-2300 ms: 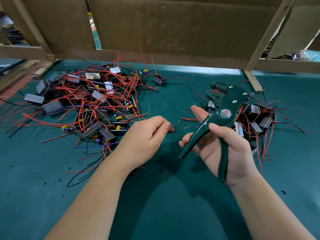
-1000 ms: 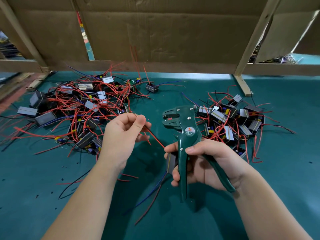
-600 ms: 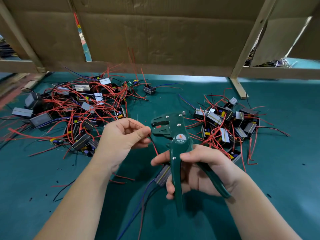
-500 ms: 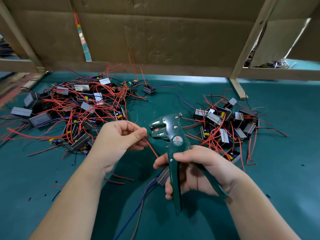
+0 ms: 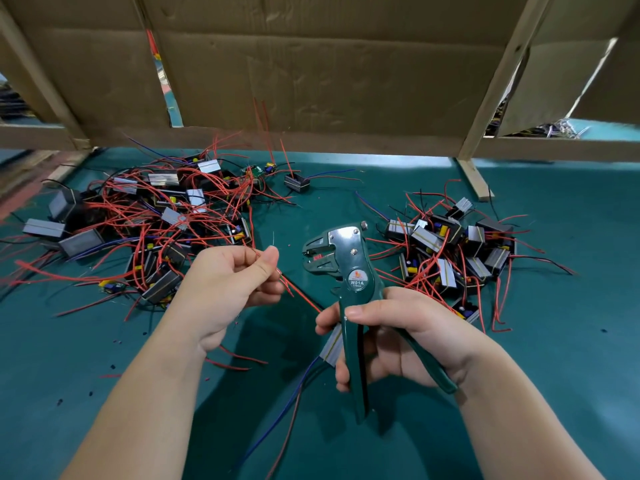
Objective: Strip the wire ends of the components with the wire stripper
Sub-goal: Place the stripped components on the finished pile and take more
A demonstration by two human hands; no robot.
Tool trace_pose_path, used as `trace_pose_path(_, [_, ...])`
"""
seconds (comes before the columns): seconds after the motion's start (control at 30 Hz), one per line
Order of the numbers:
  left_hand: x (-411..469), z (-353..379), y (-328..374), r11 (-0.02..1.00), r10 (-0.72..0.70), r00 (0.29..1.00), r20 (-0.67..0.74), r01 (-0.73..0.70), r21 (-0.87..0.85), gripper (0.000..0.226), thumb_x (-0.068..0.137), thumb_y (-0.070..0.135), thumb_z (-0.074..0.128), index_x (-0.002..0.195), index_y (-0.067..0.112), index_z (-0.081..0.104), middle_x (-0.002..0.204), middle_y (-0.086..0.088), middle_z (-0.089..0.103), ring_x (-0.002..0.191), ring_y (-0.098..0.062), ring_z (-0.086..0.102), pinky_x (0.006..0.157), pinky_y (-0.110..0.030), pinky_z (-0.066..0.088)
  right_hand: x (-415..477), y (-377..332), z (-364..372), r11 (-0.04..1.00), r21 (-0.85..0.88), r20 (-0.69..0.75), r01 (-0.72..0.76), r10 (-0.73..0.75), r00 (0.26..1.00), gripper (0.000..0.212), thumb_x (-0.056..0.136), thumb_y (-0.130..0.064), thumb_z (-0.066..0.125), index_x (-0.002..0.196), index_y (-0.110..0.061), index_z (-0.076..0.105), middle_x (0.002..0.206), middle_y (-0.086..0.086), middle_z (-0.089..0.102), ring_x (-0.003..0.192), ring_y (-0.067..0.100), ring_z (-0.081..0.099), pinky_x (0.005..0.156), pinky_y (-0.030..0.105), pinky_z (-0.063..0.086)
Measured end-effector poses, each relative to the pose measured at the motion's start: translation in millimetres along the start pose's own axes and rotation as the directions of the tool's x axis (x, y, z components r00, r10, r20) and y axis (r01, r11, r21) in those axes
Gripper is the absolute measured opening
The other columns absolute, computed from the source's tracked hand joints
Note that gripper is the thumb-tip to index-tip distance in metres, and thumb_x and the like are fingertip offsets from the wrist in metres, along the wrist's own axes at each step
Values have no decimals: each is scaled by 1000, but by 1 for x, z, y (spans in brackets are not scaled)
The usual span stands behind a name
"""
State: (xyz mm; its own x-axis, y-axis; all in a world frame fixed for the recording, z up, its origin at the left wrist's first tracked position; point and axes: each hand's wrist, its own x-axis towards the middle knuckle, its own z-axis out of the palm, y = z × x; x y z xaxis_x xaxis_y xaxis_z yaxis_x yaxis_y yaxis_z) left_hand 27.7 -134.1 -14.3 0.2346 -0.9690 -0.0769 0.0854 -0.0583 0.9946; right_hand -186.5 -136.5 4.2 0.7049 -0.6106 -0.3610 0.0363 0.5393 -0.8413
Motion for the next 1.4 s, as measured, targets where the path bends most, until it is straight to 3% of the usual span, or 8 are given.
trace_pose_path(0.17, [2,-8,2,1000,8,1000,15,-9,29,24,69,28,65,66,5,59,53,2,61,47,-7,59,47,-18,52,-2,-2,-2,1000,-14,-53,-13,12,999,36,76,-15,64,101,11,63,81,15,67,61,35,63,65,48,55])
trace_pose_path(0.47, [5,-1,-6,999,-11,999,-34,13,41,23,92,15,57,71,4,57,50,6,60,45,-2,55,45,-15,49,-5,-1,-5,999,-39,-68,-36,33,997,26,75,-15,69,93,4,71,98,19,64,62,37,63,62,47,55])
trace_pose_path(0.7, [2,-19,3,998,-49,979,199,39,52,7,65,14,69,62,8,71,63,-8,68,55,-12,65,50,-19,53,-5,1,-13,998,-46,-78,-51,47,996,35,77,-20,67,98,8,66,84,19,65,62,36,64,66,50,56])
trace_pose_path(0.87, [4,-20,2,999,-51,980,194,50,12,11,66,13,70,74,9,77,82,-16,74,73,-22,73,57,-22,56,-3,2,-17,997,-23,-75,-67,65,995,42,77,-24,66,101,10,64,85,19,66,62,36,64,65,49,56])
trace_pose_path(1.03, [4,-11,1,990,-28,983,180,53,-134,18,52,15,78,69,12,76,69,-11,71,64,-18,71,54,-23,56,-3,3,-19,998,15,-67,-69,70,995,44,75,-25,66,102,10,65,93,22,64,63,36,64,64,49,56])
trace_pose_path(1.2, [6,-17,-6,957,36,982,184,-87,276,26,75,-8,73,81,17,73,69,-2,72,62,-10,67,63,-20,56,-5,2,-21,998,14,-100,-58,60,993,49,73,-26,66,105,12,63,98,23,62,63,36,63,65,50,56])
trace_pose_path(1.3, [8,-17,-8,715,151,962,229,-266,647,28,80,4,75,74,31,70,65,14,69,61,3,61,66,-7,45,-6,0,-22,1000,-14,-140,-27,25,990,43,72,-24,66,99,10,66,90,22,63,61,37,62,63,50,56])
trace_pose_path(1.4, [4,-8,-8,603,294,933,208,-350,717,29,81,6,73,69,31,64,62,16,63,62,2,56,60,-5,38,-9,0,-21,997,-73,-159,-12,0,987,40,72,-23,68,95,10,66,84,21,64,61,38,62,63,49,55])
